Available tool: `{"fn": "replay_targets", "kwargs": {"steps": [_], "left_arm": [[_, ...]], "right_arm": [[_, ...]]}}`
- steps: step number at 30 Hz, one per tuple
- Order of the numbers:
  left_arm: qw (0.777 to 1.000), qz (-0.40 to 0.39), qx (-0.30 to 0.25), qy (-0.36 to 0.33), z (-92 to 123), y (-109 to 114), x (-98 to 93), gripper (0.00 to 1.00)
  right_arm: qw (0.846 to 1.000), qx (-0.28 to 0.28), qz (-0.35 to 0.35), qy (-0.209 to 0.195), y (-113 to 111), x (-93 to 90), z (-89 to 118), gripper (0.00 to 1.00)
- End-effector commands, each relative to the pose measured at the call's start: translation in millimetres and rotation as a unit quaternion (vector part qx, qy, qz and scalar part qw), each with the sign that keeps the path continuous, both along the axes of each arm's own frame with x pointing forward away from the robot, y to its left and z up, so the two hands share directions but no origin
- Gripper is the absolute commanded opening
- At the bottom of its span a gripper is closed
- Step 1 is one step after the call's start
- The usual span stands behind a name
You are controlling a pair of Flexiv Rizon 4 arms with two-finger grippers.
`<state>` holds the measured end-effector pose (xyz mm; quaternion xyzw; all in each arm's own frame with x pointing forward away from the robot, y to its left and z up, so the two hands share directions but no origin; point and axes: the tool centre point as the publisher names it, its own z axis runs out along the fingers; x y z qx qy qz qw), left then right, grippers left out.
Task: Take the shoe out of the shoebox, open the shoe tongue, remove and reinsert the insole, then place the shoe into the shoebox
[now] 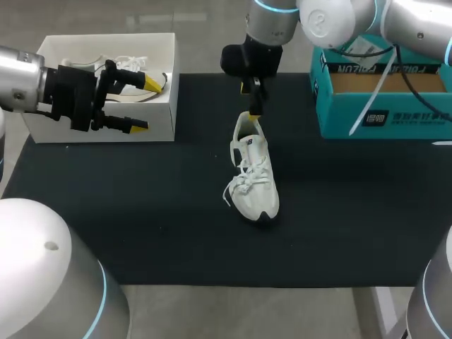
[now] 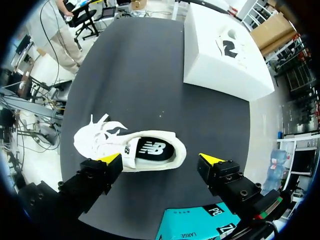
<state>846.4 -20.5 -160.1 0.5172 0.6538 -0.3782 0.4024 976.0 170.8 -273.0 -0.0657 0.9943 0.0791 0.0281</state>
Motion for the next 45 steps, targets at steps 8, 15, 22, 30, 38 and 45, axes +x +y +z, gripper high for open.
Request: {"fn": "replay_targets", "kwargs": {"steps": [8, 15, 22, 30, 38, 45], "left_arm": [[1.000, 0.000, 0.002, 0.000, 0.0, -0.7, 0.4, 1.00], [1.000, 0.000, 0.002, 0.000, 0.0, -0.7, 0.4, 1.00], [1.000, 0.000, 0.002, 0.000, 0.0, -0.7, 0.4, 1.00], [1.000, 0.000, 0.002, 0.000, 0.0, -0.7, 0.4, 1.00], [1.000, 0.000, 0.002, 0.000, 0.0, -0.7, 0.4, 1.00], [1.000, 0.000, 0.002, 0.000, 0.0, -0.7, 0.4, 1.00]], "right_arm": [[1.000, 0.001, 0.000, -0.002, -1.1, -1.2, -0.2, 1.00], [0.992, -0.086, -0.089, -0.024, -6.0, 9.3, -14.8, 1.00], [0.979, -0.112, -0.160, -0.063, -5.9, 27.4, -28.0, 1.00], [0.983, -0.114, -0.128, -0.062, -2.2, 44.1, -49.1, 1.00], [0.983, -0.123, -0.117, -0.063, -10.5, 54.7, -70.3, 1.00], [0.988, -0.104, -0.097, -0.051, -11.9, 63.8, -94.6, 1.00]]}}
